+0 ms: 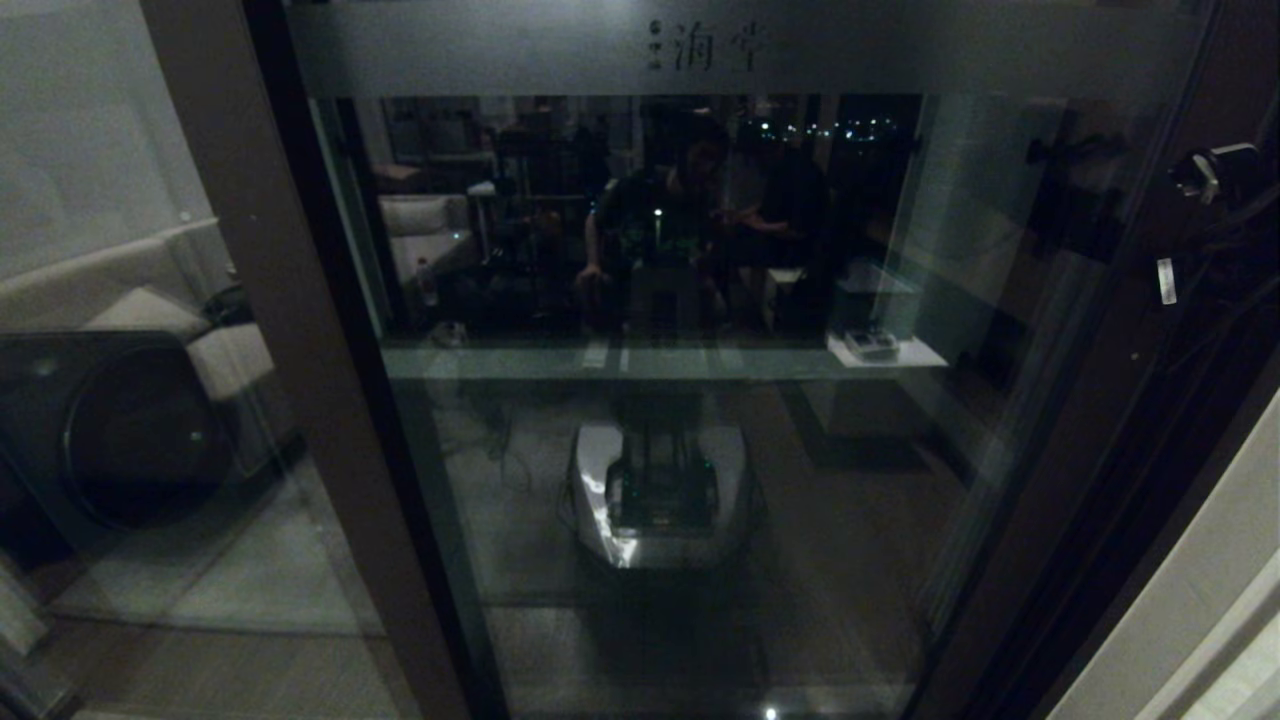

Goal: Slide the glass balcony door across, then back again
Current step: Close the slid door

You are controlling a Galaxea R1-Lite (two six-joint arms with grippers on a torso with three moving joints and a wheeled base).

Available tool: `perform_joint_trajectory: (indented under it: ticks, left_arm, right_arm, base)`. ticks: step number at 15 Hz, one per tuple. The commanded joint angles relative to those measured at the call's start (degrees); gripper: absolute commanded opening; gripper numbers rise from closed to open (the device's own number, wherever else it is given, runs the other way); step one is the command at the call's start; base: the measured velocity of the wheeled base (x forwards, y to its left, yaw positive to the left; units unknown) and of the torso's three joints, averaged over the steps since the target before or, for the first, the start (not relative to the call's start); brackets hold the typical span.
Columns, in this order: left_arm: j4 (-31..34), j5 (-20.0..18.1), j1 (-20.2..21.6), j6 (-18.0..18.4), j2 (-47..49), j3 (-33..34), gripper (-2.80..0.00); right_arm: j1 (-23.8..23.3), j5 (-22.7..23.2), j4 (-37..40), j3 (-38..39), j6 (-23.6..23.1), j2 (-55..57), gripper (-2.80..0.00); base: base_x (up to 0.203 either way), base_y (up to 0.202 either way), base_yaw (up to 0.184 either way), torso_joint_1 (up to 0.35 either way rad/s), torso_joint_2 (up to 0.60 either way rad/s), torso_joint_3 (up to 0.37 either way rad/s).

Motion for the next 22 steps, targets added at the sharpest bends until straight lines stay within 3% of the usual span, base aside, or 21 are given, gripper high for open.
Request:
perform_joint_trajectory:
  ticks: [1, 5, 12, 16, 19, 22]
  left_arm:
    - [0.0, 0.0, 0.0, 0.0, 0.0, 0.1, -2.8]
    - [0.1, 0.0, 0.0, 0.0, 0.0, 0.1, -2.8]
    - [0.0, 0.0, 0.0, 0.0, 0.0, 0.1, -2.8]
    - [0.0, 0.0, 0.0, 0.0, 0.0, 0.1, -2.8]
    - [0.0, 0.0, 0.0, 0.0, 0.0, 0.1, -2.8]
    - [0.0, 0.0, 0.0, 0.0, 0.0, 0.1, -2.8]
  right_arm:
    - [-0.2, -0.6, 0.1, 0.0, -0.1, 0.4, -2.8]
    - [-0.7, -1.1, 0.2, -0.1, -0.1, 0.3, -2.8]
    - [-0.7, 2.5, 0.7, 8.4, -0.6, -10.0, -2.8]
    - [-0.8, 2.5, 1.2, 8.7, -0.6, -11.1, -2.8]
    - [-0.8, 2.1, 9.3, 8.3, -0.7, -13.9, -2.8]
    - [-0.8, 0.9, 25.0, 3.5, -1.1, -16.1, -2.8]
  base:
    - [0.0, 0.0, 0.0, 0.0, 0.0, 0.0]
    - [0.0, 0.0, 0.0, 0.0, 0.0, 0.0]
    - [0.0, 0.0, 0.0, 0.004, 0.0, 0.0]
    - [0.0, 0.0, 0.0, 0.0, 0.0, 0.0]
    - [0.0, 0.0, 0.0, 0.0, 0.0, 0.0]
    - [0.0, 0.0, 0.0, 0.0, 0.0, 0.0]
